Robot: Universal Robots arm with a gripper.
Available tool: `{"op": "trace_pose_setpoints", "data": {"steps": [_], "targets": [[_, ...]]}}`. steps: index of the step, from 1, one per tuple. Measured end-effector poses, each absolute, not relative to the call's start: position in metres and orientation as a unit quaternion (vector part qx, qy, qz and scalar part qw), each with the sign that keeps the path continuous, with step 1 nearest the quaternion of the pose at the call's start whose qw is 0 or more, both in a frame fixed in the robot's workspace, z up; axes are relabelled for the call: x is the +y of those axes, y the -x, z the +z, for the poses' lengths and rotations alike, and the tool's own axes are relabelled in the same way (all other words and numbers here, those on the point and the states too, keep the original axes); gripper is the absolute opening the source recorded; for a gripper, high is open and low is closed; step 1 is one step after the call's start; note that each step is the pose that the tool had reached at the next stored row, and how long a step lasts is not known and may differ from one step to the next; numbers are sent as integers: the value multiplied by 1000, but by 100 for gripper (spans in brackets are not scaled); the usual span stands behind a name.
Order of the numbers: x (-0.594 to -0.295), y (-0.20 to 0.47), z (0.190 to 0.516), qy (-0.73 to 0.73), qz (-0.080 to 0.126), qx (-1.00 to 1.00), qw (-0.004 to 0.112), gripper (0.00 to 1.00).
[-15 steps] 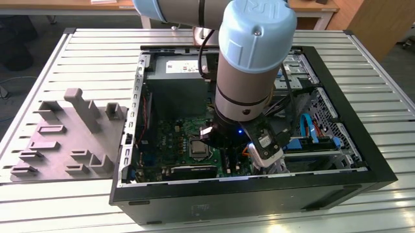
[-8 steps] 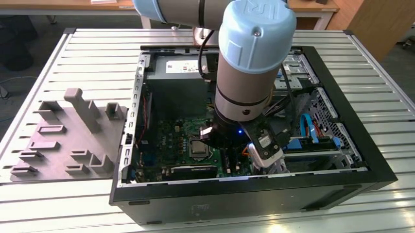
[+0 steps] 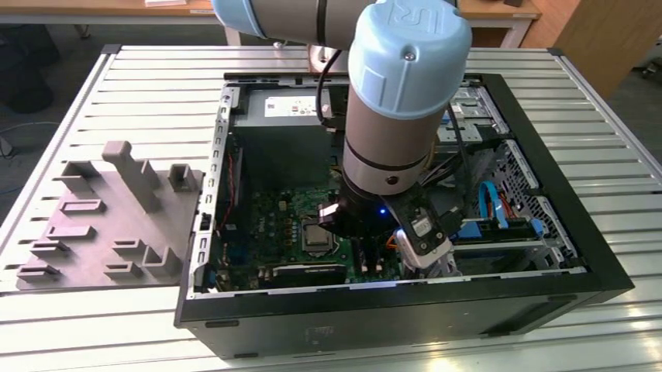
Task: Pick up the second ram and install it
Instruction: 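Press down the second ram until it locks into place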
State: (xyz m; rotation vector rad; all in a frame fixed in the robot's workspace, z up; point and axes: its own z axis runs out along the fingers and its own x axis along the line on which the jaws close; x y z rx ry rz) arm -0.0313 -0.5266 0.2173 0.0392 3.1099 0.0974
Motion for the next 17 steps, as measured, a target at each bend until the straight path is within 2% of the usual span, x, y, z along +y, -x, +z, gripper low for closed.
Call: {"op": "trace_pose_setpoints", "data": {"steps": [9, 17], "targets": [[-526, 31, 217, -13, 32, 999, 15, 11], [-527, 31, 239, -13, 31, 999, 15, 11]]}}
